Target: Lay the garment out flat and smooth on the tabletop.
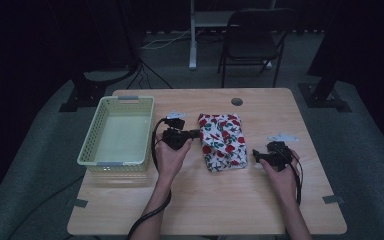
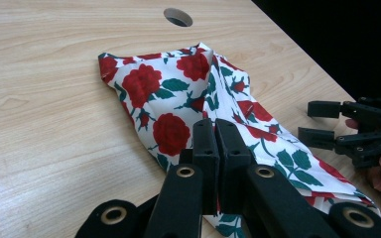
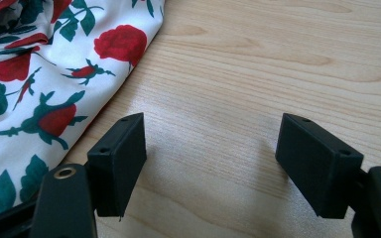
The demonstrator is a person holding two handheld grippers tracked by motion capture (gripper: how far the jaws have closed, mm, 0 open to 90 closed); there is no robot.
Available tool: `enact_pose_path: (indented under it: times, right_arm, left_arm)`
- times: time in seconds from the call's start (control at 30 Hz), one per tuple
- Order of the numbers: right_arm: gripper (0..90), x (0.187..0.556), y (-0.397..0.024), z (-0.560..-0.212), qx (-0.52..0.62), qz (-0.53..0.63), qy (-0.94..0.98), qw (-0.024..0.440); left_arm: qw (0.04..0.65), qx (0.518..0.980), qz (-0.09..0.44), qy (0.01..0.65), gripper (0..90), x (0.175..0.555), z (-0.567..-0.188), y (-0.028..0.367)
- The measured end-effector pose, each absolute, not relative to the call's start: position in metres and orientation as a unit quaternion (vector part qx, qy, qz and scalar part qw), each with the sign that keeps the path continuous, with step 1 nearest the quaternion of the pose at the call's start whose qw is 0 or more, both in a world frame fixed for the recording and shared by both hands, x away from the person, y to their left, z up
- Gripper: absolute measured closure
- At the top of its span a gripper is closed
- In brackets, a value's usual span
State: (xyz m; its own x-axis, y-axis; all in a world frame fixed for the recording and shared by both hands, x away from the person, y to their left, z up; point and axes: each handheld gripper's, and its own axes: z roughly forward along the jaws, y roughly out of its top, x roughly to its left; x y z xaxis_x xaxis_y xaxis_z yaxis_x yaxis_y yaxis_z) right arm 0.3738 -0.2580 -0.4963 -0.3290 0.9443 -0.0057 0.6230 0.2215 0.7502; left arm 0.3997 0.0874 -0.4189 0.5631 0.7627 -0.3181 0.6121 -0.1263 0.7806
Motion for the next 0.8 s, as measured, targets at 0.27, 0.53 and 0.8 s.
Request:
enact_pose_path:
  times: [0.27, 0.53, 0.8]
  right_arm:
    - [27.2, 0.374, -0.258, -0.496, 0.527, 0.334, 0.744, 0.240]
    - [27.2, 0.374, -0.258, -0.496, 0.527, 0.334, 0.744, 0.241]
    - [27.2, 0.374, -0.258, -0.496, 0.527, 0.334, 0.744, 0.240]
  left_arm:
    - [0.474, 0.744, 0.080, 0.464, 90.0, 0.400, -0.420, 0.091]
    - [0.474, 0.743, 0.082, 0.466, 90.0, 0.400, -0.419, 0.094]
    - [0.474, 0.742, 0.086, 0.467, 89.9, 0.401, -0.416, 0.098]
